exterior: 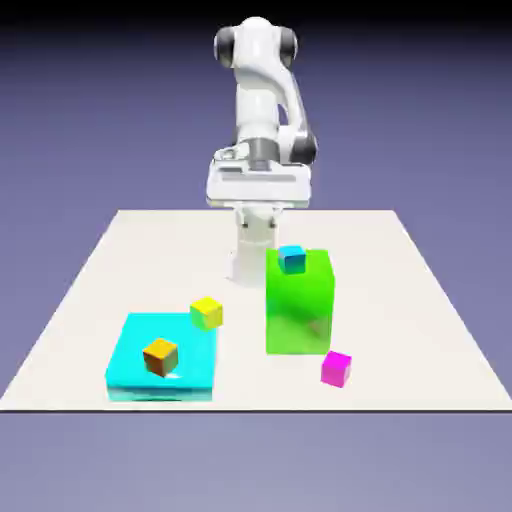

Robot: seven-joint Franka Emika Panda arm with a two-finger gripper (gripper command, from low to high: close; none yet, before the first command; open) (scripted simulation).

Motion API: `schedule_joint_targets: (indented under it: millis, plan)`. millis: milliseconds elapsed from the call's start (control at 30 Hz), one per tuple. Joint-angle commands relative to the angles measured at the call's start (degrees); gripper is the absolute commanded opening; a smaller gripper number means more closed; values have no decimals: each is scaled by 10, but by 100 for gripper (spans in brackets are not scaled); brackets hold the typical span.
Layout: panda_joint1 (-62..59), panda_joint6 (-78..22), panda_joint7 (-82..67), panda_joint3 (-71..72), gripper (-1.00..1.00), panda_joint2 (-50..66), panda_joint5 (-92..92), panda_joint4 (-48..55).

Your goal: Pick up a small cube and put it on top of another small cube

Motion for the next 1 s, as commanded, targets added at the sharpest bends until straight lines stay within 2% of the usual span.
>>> schedule_joint_targets:
  millis: [0,967]
  plan:
    - [14,-19,-8,-5,0,21,-4,15]
    - [406,-558,-229,-138,0,603,-110,447]
